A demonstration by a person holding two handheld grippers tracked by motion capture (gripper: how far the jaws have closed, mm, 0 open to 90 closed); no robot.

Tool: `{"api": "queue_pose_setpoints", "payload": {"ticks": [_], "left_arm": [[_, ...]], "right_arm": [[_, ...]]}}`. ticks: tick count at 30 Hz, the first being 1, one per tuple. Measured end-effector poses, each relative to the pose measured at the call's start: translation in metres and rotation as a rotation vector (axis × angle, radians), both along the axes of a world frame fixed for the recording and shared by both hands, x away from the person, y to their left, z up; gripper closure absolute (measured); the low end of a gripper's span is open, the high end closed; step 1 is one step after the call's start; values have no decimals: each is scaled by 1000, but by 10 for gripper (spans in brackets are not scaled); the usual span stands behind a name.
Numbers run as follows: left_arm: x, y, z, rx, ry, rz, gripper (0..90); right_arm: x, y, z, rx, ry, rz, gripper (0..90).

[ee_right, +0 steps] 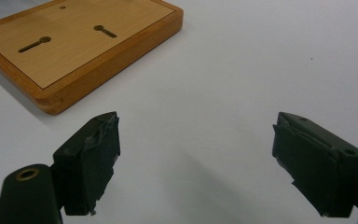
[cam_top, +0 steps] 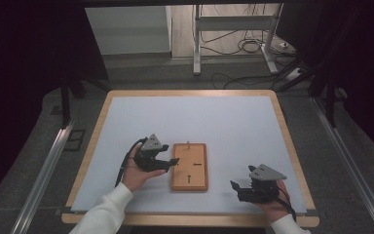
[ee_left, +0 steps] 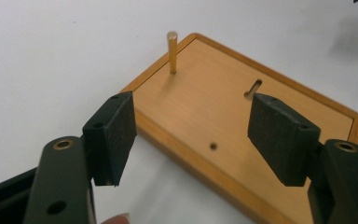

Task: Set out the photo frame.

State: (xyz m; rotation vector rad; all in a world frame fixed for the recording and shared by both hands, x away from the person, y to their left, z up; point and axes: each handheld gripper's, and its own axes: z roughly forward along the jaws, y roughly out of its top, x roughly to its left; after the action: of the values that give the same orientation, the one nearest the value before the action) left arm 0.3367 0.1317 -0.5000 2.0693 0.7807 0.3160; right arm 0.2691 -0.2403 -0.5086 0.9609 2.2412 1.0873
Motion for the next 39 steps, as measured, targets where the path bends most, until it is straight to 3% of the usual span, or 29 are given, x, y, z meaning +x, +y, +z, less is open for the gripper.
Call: {"api": "queue_pose_setpoints", "payload": {"ticks": [13, 24, 35, 37, 39], "left_arm": [[35, -28, 6, 24, 9, -38, 363], [51, -40, -3, 42, 32, -57, 407], [59, -49, -15, 62, 36, -67, 606], [58, -48, -15, 72, 22, -73, 621], [58, -48, -15, 55, 19, -68, 635]], "right_arm": [[-2, 1, 0, -5, -3, 4, 152], [-3, 1, 0, -10, -4, 10, 152], [-2, 0, -1, -13, -2, 6, 152], [-2, 0, -1, -15, 1, 5, 152], [-3, 0, -1, -18, 2, 7, 152]]}}
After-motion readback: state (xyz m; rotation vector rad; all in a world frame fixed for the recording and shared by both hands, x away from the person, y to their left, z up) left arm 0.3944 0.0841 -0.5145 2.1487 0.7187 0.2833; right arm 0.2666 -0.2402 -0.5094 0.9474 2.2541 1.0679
